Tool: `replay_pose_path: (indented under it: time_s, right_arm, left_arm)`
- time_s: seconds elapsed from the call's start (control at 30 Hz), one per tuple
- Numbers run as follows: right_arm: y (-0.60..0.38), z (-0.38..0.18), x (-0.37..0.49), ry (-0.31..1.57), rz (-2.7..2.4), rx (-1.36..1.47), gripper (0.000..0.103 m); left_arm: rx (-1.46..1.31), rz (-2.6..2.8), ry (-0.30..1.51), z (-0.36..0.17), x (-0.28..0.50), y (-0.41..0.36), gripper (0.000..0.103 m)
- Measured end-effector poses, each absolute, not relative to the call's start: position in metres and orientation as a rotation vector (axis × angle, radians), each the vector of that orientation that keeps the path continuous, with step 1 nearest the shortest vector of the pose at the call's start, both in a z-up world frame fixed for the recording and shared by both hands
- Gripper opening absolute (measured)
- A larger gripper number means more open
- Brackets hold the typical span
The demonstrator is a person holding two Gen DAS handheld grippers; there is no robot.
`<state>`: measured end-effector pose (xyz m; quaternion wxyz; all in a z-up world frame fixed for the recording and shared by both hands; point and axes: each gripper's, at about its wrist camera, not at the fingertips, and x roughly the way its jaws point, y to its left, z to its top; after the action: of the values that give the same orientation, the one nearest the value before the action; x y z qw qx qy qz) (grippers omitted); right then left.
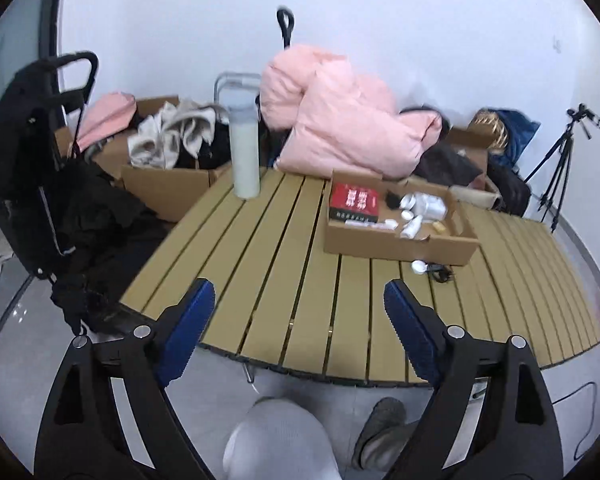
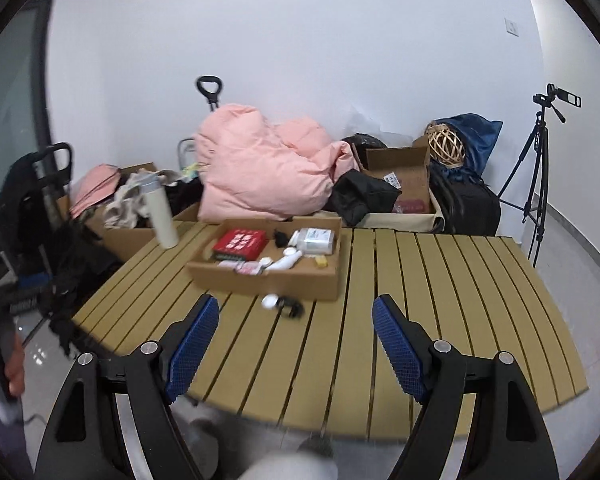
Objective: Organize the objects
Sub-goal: 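Withdraw both grippers from the tray, then grasp the black cable with the right gripper while the left gripper grasps the white round lid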
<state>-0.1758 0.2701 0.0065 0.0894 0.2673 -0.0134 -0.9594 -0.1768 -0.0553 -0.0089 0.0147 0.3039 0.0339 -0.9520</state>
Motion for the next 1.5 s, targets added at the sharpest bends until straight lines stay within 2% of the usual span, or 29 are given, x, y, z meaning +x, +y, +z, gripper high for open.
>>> replay_pose_path:
  time_s: [0.07, 0.13, 0.27, 0.4, 0.53, 0.67, 0.83, 0.9, 0.97, 1.1, 1.13, 1.17, 1.2, 1.23, 1.27, 1.3, 1.37, 1.43, 1.5]
  right_arm:
    - [0.268, 0.007, -0.155, -0.001, -2.820, 0.819, 0.083]
    - [0.265, -0.001, -0.150, 0.025, -2.778, 0.896, 0.083]
    - [0.263, -0.028, -0.162, 0.032, -2.747, 1.088, 0.083]
    - [0.264, -0.045, -0.177, 0.007, -2.747, 1.137, 0.083]
    - [0.266, -0.064, -0.207, 0.002, -2.791, 1.159, 0.083]
    - [0.266, -0.082, -0.276, -0.046, -2.827, 1.121, 0.083]
    - [0.245, -0.125, -0.375, -0.087, -2.772, 1.191, 0.082]
    - [0.239, -0.151, -0.404, -0.129, -2.757, 1.260, 0.076]
    - [0.238, -0.175, -0.424, -0.207, -2.740, 1.300, 0.061]
    - [0.236, -0.200, -0.442, -0.219, -2.734, 1.335, 0.057]
    - [0.236, -0.204, -0.445, -0.230, -2.716, 1.340, 0.051]
    - [0.237, -0.209, -0.445, -0.264, -2.683, 1.334, 0.046]
    - [0.237, -0.212, -0.445, -0.279, -2.668, 1.336, 0.045]
    - [0.235, -0.215, -0.447, -0.292, -2.651, 1.336, 0.042]
    - [0.233, -0.218, -0.448, -0.298, -2.632, 1.334, 0.042]
    - [0.231, -0.218, -0.448, -0.279, -2.635, 1.329, 0.040]
    - [0.224, -0.218, -0.448, -0.224, -2.629, 1.321, 0.027]
    - [0.224, -0.221, -0.450, -0.255, -2.613, 1.312, 0.021]
    - [0.224, -0.221, -0.450, -0.256, -2.614, 1.310, 0.021]
  left_arm:
    - [0.933, -3.009, 0.075, -0.006, -0.160, -0.051, 0.087]
    - [0.931, -3.028, 0.026, -0.007, -0.152, -0.041, 0.098]
    - [0.970, -3.033, -0.112, -0.015, -0.157, -0.020, 0.098]
    - [1.104, -3.026, -0.085, -0.037, -0.184, -0.012, 0.098]
    - [1.249, -3.095, -0.052, -0.067, -0.234, 0.006, 0.098]
    - [1.382, -3.184, -0.099, -0.104, -0.316, 0.048, 0.097]
    - [1.562, -3.126, -0.229, -0.162, -0.401, 0.101, 0.068]
    - [1.605, -3.144, -0.222, -0.177, -0.414, 0.109, 0.065]
    - [1.610, -3.160, -0.243, -0.191, -0.423, 0.120, 0.065]
    - [1.590, -3.213, -0.187, -0.210, -0.431, 0.123, 0.059]
    - [1.591, -3.229, -0.150, -0.213, -0.431, 0.122, 0.052]
    - [1.599, -3.239, -0.119, -0.216, -0.431, 0.121, 0.049]
    - [1.568, -3.240, -0.152, -0.216, -0.428, 0.123, 0.042]
    - [1.562, -3.252, -0.191, -0.215, -0.425, 0.126, 0.026]
    - [1.566, -3.268, -0.207, -0.215, -0.423, 0.130, 0.022]
    - [1.566, -3.266, -0.229, -0.216, -0.422, 0.132, 0.022]
    - [1.571, -3.269, -0.223, -0.217, -0.423, 0.131, 0.022]
    - [1.576, -3.275, -0.210, -0.217, -0.423, 0.130, 0.022]
    - [1.586, -3.279, -0.184, -0.217, -0.423, 0.127, 0.022]
